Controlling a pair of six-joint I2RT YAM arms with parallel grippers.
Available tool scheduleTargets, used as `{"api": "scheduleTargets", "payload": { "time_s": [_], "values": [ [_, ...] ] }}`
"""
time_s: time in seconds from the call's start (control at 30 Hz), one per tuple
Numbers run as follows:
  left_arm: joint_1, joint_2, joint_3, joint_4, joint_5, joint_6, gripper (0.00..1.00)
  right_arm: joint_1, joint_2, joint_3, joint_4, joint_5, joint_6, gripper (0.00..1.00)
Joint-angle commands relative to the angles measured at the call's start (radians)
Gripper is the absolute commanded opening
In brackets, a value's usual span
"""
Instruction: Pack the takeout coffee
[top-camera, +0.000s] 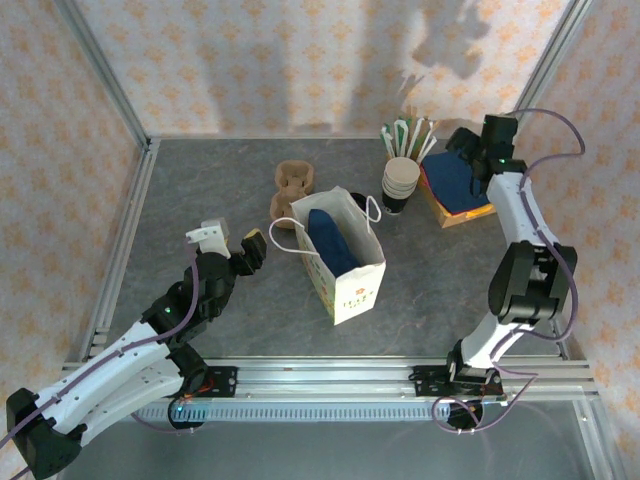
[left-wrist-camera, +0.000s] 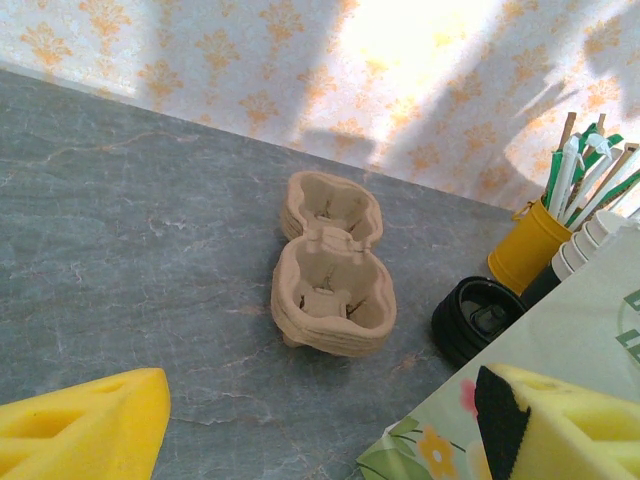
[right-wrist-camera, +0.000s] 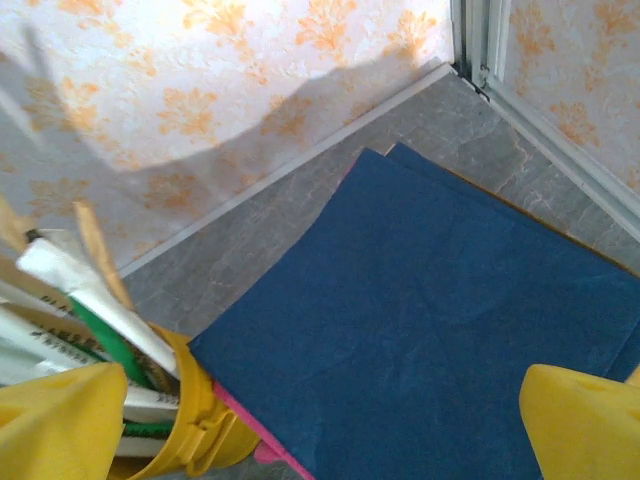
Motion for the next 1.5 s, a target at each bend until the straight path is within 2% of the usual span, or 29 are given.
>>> {"api": "scheduleTargets", "payload": {
  "time_s": [0.0,0.23,0.6,1.1,1.47],
  "values": [
    [0.009,-0.016,0.020,-0.021,0.007,-0.005,0.81,-0.002,0.036,0.066,0.000,0.034,0.028,1.00],
    [0.009,-0.032,0.011,-0.025,0.000,-0.011,0.81,-0.005,0.184,0.176,-0.069,0.055,0.029,1.00],
    [0.009,-0.034,0.006,-0.027,-0.007,-0.011,0.82,-0.025,0.324,0.237,-0.101,0.019,0.057,1.00],
    [0.009,-0.027,0.001,-0.016,0.003,-0.016,0.82,-0.027,0.406,0.208,-0.106,-0.013,0.070,0.98],
    [0.009,-0.005,0.001,0.002,0.012,-0.021,0.82,-0.027,0.451,0.190,-0.138,-0.006,0.075,0.89]
  ]
}}
